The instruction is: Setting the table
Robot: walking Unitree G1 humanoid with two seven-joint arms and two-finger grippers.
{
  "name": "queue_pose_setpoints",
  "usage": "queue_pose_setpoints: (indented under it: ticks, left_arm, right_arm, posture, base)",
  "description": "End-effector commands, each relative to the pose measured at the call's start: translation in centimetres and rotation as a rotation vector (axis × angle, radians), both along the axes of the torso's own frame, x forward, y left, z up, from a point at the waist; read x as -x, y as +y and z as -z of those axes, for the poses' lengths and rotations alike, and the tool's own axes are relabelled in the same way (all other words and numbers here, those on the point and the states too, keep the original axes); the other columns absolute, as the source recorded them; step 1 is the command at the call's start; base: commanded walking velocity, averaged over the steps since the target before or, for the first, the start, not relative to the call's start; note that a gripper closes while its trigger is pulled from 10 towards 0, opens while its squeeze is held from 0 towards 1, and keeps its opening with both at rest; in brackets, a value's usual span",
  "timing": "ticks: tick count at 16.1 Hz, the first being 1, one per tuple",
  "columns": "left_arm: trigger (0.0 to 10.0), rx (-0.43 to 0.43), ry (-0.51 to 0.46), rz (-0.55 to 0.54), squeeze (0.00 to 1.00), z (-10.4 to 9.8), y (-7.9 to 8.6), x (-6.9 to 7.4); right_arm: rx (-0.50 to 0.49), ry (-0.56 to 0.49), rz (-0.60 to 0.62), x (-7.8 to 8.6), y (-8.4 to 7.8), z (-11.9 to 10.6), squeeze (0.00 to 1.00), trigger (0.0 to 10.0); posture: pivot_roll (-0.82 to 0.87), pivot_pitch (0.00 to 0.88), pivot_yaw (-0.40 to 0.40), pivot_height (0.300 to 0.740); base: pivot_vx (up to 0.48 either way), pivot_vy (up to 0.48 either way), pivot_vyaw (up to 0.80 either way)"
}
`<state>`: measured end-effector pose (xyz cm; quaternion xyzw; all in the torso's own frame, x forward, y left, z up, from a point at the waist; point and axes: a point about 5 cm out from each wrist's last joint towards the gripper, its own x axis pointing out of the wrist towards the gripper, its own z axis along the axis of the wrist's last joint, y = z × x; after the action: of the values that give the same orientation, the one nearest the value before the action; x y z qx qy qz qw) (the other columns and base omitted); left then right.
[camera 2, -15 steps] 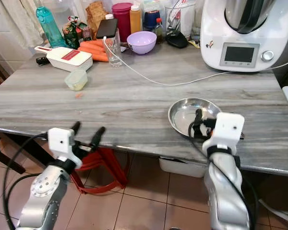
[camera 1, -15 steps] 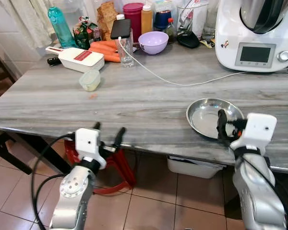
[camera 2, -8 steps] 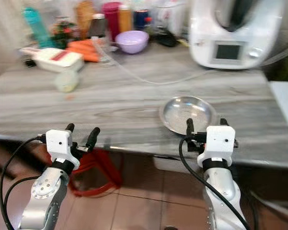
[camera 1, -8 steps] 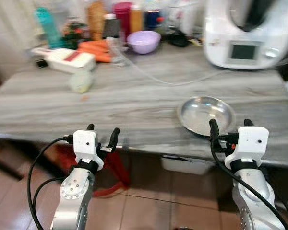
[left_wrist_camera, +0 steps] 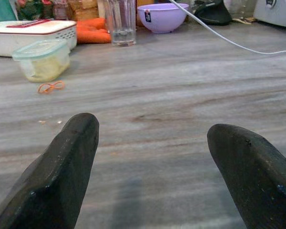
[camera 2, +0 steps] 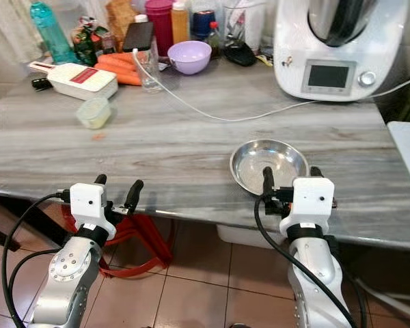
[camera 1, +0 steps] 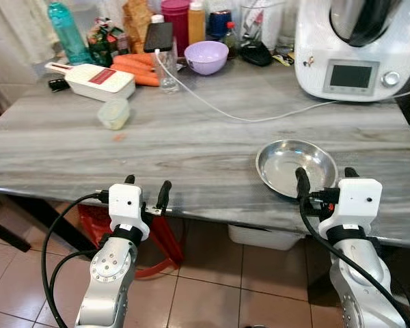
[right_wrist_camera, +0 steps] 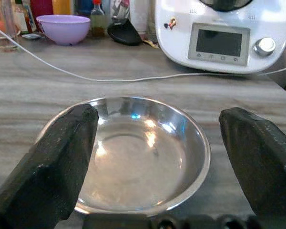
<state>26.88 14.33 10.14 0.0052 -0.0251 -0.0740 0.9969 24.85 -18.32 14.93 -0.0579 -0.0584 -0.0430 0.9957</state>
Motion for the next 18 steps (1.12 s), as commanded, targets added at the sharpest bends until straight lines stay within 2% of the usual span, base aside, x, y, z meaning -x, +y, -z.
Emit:
queue_pose_setpoints:
  ticks: [1,6,18]
  left_arm:
    - [10.0,-0.012,0.009,-0.018,0.00,0.28,0.39,0.05]
    - [10.0,-0.016,0.012,-0.020,0.00,0.31,0.33,-0.07]
    - [10.0,-0.020,0.016,-0.023,0.00,0.34,0.39,-0.32]
  right_arm:
    - [-0.011,0.002,-0.004,-0.10,0.08,0.12,0.00,10.0]
    - [-0.028,0.004,0.000,-0.35,0.12,0.15,0.00,10.0]
    - [-0.041,0.005,0.016,-0.50,-0.02,0.33,0.00,10.0]
  posture:
    - [-0.13,0.100,0.079,0.740]
    - [-0.13,0.103,0.082,0.740]
    - [-0.13,0.105,0.086,0.740]
  base:
    - [0.000,0.000,0.00]
    - [0.000,0.000,0.00]
    - [-0.305,0.000,0.00]
